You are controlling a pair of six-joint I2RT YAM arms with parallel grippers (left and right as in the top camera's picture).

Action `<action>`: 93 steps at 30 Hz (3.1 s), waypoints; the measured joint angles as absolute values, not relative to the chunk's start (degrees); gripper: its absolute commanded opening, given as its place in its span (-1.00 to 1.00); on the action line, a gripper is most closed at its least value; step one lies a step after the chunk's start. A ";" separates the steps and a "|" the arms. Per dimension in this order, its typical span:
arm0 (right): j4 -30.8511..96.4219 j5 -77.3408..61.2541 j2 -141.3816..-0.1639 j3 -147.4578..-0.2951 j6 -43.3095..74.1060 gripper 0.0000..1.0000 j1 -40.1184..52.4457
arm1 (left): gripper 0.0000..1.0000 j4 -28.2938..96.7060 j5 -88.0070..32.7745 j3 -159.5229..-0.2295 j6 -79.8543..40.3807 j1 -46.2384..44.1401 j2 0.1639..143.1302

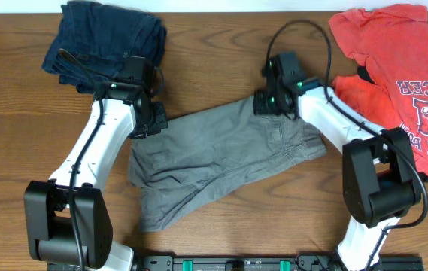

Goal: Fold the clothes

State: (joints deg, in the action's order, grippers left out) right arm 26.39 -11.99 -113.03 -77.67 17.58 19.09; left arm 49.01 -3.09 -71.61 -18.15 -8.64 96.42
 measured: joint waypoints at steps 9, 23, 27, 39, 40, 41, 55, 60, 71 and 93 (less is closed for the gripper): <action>14.70 -8.86 -114.30 -79.66 19.05 -0.97 19.07 | -0.74 48.34 -3.09 -71.61 -18.15 -8.64 96.42; 18.65 -10.81 -114.93 -79.66 19.81 -0.22 16.73 | -0.54 57.41 -6.50 -71.59 -15.81 -8.88 93.95; 19.38 -11.57 -113.69 -79.66 19.62 -0.01 16.69 | -0.50 58.06 -7.14 -70.35 -15.57 -10.07 93.82; 22.28 -12.05 -113.06 -79.68 19.05 0.11 16.62 | -0.48 45.95 -4.86 -56.86 -21.21 -11.05 93.84; 22.39 -12.05 -113.06 -79.66 18.98 0.12 16.62 | -0.46 44.86 -4.51 -56.10 -21.47 -11.05 93.84; 22.55 -12.05 -113.06 -79.68 18.92 0.12 16.62 | -0.43 43.72 -4.25 -55.53 -21.71 -11.05 93.84; 22.87 -12.10 -113.03 -79.68 18.79 0.13 16.49 | -0.88 34.68 -3.31 -50.15 -22.72 -11.05 93.84; 22.90 -12.12 -113.03 -79.68 18.79 0.13 16.29 | -0.88 33.91 -2.98 -50.37 -23.38 -11.05 93.84; 22.92 -12.23 -113.03 -79.68 18.79 0.14 16.19 | -0.88 32.08 -2.98 -59.57 -23.79 -11.05 93.73; 24.97 -12.23 -113.01 -79.68 18.22 0.25 15.81 | -0.12 39.05 -3.55 -52.14 -24.91 -12.05 93.30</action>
State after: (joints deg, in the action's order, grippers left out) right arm 24.97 -12.23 -113.01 -79.68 18.22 15.81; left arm 39.05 -3.55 -52.14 -24.91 -12.05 93.30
